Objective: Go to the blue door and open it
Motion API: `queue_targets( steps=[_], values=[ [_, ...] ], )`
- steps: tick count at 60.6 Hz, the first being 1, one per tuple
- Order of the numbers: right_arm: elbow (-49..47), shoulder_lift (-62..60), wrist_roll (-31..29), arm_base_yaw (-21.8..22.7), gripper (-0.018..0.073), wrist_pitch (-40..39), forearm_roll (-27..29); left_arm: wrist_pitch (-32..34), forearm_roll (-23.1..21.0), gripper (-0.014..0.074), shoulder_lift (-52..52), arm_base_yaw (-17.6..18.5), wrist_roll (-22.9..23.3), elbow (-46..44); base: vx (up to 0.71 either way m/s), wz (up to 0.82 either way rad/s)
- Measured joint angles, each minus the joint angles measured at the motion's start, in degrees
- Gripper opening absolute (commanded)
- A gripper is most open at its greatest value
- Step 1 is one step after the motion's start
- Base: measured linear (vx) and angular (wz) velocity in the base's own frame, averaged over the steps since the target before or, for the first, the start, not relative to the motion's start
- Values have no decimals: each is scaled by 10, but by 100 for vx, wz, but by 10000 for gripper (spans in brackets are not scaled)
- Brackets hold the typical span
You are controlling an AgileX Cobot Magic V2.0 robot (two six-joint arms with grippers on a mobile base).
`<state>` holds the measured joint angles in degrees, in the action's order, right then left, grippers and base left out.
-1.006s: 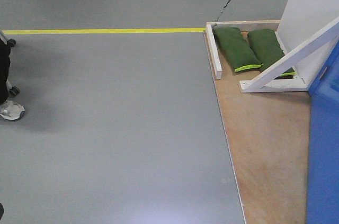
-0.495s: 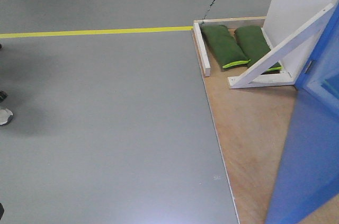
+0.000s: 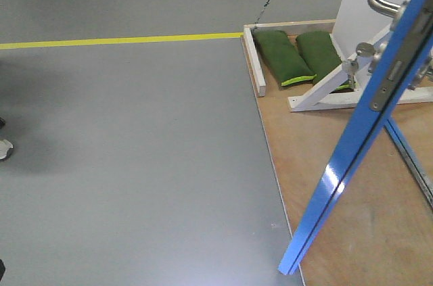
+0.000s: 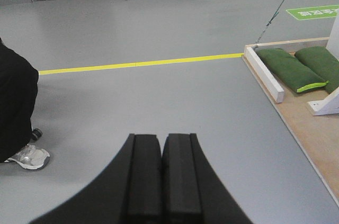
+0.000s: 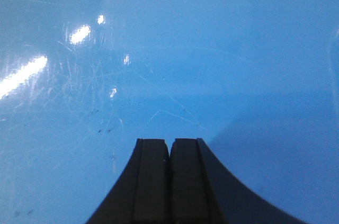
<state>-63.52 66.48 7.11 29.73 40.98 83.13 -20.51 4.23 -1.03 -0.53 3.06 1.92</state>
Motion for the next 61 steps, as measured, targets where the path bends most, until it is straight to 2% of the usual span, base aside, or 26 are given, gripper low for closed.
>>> queue_targets(
  steps=[18,27,28,39,61],
  values=[
    [-56,56,0,-102,-4,-112,2,0,0,71,0,0,0,0,0,0],
    [-124,107,0,-136,-4,-169,6,0,0,71,0,0,0,0,0,0],
    [-172,148,0,-156,-4,-189,6,0,0,71,0,0,0,0,0,0],
    [-213,192,0,-182,-4,-212,6,0,0,71,0,0,0,0,0,0],
    [-217,197,-12,-190,-4,-220,-1,0,0,71,0,0,0,0,0,0]
  ],
)
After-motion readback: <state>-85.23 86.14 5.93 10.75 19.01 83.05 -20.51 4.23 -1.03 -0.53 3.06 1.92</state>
